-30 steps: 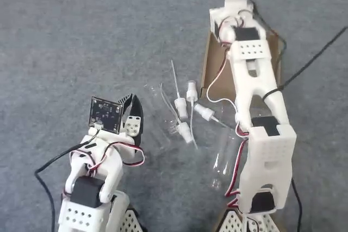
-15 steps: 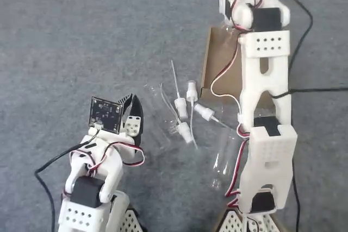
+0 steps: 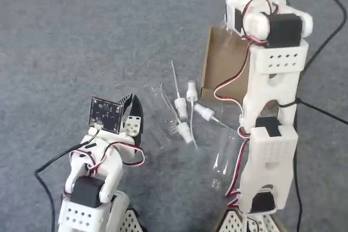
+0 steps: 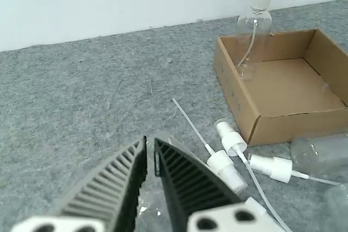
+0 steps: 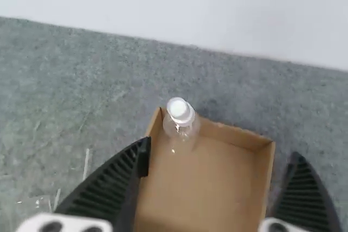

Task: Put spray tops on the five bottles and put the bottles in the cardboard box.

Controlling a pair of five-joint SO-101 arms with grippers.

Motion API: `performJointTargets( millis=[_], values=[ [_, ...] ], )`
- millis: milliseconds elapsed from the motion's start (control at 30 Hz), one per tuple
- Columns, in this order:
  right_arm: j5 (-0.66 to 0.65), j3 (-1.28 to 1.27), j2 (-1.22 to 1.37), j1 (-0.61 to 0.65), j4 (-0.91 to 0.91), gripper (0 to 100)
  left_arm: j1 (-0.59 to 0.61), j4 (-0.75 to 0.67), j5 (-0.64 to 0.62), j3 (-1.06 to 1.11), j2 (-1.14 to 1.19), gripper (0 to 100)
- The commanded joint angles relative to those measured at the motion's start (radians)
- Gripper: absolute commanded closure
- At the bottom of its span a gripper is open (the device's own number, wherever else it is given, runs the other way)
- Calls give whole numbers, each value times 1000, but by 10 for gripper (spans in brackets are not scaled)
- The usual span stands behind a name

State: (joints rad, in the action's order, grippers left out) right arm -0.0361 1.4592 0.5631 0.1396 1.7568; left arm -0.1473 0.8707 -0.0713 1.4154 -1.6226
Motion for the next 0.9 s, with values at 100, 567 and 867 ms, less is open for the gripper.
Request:
performJointTargets(
  millis=[100, 567, 867],
  values=[
    [-58, -295, -177, -71, 44, 946, 3, -34, -9, -7, -21, 988],
    [-433, -1465, -826, -74, 21, 921, 2, -32, -9, -7, -21, 988],
    [-405, -1875, -944, 13, -239, 921, 23, -6, -8, 7, -20, 988]
  ],
)
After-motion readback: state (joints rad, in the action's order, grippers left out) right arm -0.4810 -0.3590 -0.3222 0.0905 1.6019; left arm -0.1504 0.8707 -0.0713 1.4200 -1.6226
